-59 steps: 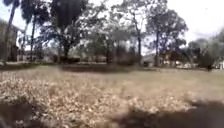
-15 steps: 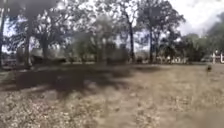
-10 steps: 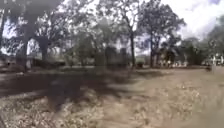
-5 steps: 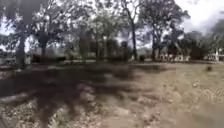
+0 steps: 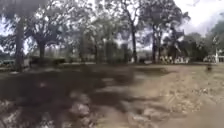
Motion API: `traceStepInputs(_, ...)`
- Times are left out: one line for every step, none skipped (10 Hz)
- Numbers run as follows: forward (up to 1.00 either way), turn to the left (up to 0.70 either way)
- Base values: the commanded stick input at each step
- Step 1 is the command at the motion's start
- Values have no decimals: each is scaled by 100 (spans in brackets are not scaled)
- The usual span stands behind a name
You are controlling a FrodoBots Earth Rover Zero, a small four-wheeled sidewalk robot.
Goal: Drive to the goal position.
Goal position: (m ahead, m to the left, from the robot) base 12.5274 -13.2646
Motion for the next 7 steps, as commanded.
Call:
traceStepInputs(70,-35)
traceStepInputs(70,-35)
traceStepInputs(70,-35)
traceStepInputs(70,-35)
traceStepInputs(70,-35)
traceStepInputs(70,-35)
traceStepInputs(70,-35)
